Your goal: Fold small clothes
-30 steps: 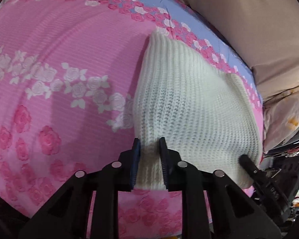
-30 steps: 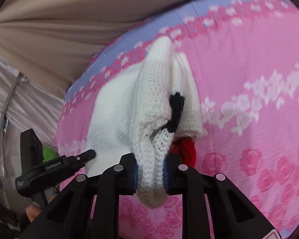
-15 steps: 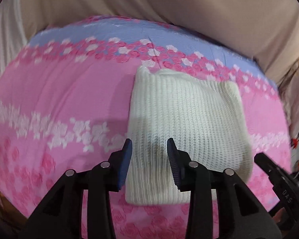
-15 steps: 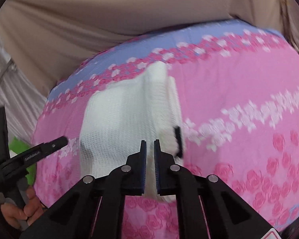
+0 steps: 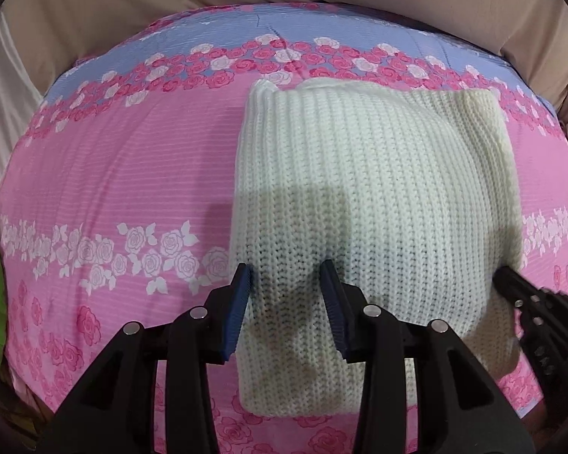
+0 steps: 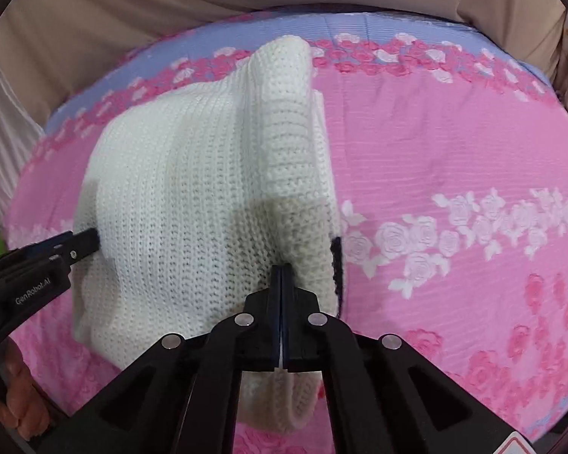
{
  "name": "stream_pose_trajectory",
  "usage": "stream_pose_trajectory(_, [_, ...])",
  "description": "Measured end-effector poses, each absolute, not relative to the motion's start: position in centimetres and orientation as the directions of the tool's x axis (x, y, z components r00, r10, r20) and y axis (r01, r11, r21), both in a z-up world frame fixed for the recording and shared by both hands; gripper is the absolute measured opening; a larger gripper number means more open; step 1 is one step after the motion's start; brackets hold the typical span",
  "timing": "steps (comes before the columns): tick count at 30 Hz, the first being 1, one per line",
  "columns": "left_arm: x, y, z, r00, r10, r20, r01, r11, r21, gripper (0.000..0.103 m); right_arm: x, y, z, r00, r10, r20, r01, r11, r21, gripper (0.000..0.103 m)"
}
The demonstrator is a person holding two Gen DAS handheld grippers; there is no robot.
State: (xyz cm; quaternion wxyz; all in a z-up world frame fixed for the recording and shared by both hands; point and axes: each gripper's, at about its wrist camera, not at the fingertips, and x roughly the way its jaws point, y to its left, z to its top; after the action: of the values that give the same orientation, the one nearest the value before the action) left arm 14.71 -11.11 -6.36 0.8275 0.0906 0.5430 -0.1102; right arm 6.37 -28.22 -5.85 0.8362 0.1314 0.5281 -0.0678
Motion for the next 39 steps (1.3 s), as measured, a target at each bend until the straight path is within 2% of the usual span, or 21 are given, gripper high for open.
stream_pose_trajectory(5, [14.6, -10.8, -6.0, 0.369, -0.093, -0.925, 0.265, 0.964, 0.009, 0.038, 5.4, -28.5, -3.1, 0.488, 0.051, -0.871, 0.27, 0.941, 0.206, 0.0])
stream_pose_trajectory(11, [14.2, -10.9, -6.3, 0.364, -0.08, -0.928, 0.271, 0.962, 0.023, 0.038, 5.3, -28.3, -6.5, 0.418, 0.048, -0.907, 0.278, 0.944, 0.178, 0.0])
stream_pose_trajectory(17, [13.5, -9.8, -5.7, 0.343, -0.097, -0.934, 0.249, 0.969, -0.01, 0.038, 3.6, -29.0, -3.2, 0.484, 0.079, -0.871, 0.309, 0.916, 0.255, 0.003])
stream_pose_trajectory(19, [12.9, -9.0, -5.4, 0.33, -0.104, -0.938, 0.235, 0.972, -0.025, 0.045, 2.4, -29.7, -2.9, 0.491, 0.075, -0.868, 0.33, 0.906, 0.265, 0.016])
stream_pose_trajectory(20, [12.7, -8.6, -5.3, 0.325, -0.107, -0.94, 0.226, 0.974, -0.033, 0.056, 1.8, -30.0, -3.2, 0.482, 0.078, -0.873, 0.339, 0.902, 0.268, 0.031])
stream_pose_trajectory(21, [12.3, -8.1, -5.3, 0.32, -0.114, -0.941, 0.214, 0.976, -0.046, 0.061, 1.3, -30.2, -3.9, 0.467, 0.09, -0.88, 0.346, 0.897, 0.276, 0.047])
stream_pose_trajectory(22, [11.9, -7.6, -5.3, 0.313, -0.129, -0.941, 0.202, 0.977, -0.067, 0.069, 0.9, -30.3, -4.7, 0.451, 0.108, -0.886, 0.352, 0.891, 0.288, 0.051])
stream_pose_trajectory(23, [11.6, -7.3, -5.5, 0.304, -0.139, -0.943, 0.195, 0.977, -0.081, 0.072, 0.5, -30.4, -5.8, 0.428, 0.137, -0.893, 0.362, 0.88, 0.308, 0.051])
stream_pose_trajectory(25, [11.3, -7.0, -6.4, 0.271, -0.153, -0.95, 0.182, 0.978, -0.106, 0.072, 0.2, -30.4, -7.9, 0.389, 0.211, -0.897, 0.38, 0.85, 0.365, 0.051])
stream_pose_trajectory(27, [11.6, -7.0, -8.0, 0.209, -0.173, -0.962, 0.17, 0.976, -0.139, 0.07, 0.4, -30.3, -9.5, 0.373, 0.25, -0.894, 0.398, 0.827, 0.397, 0.051])
stream_pose_trajectory(28, [11.6, -7.1, -8.5, 0.194, -0.174, -0.965, 0.169, 0.975, -0.142, 0.064, 0.6, -30.2, -9.8, 0.372, 0.251, -0.893, 0.394, 0.829, 0.397, 0.051])
stream_pose_trajectory(29, [11.7, -7.2, -9.0, 0.179, -0.181, -0.967, 0.173, 0.973, -0.15, 0.056, 0.8, -30.1, -10.0, 0.375, 0.249, -0.893, 0.389, 0.832, 0.395, 0.046])
stream_pose_trajectory(30, [11.8, -7.2, -9.3, 0.163, -0.197, -0.967, 0.177, 0.97, -0.168, 0.052, 1.0, -30.1, -9.9, 0.384, 0.255, -0.887, 0.379, 0.833, 0.404, 0.034])
stream_pose_trajectory(32, [11.7, -7.2, -9.0, 0.164, -0.212, -0.963, 0.176, 0.967, -0.183, 0.037, 1.2, -30.1, -9.3, 0.402, 0.255, -0.88, 0.365, 0.836, 0.409, 0.022])
stream_pose_trajectory(35, [11.3, -7.2, -8.2, 0.159, -0.219, -0.963, 0.192, 0.963, -0.187, 0.024, 0.8, -30.5, -7.8, 0.436, 0.249, -0.865, 0.359, 0.833, 0.42, 0.019])
stream_pose_trajectory(39, [10.5, -6.8, -7.7, 0.143, -0.231, -0.962, 0.204, 0.958, -0.2, 0.022, -0.4, -30.9, -7.0, 0.451, 0.245, -0.858, 0.357, 0.832, 0.426, 0.018])
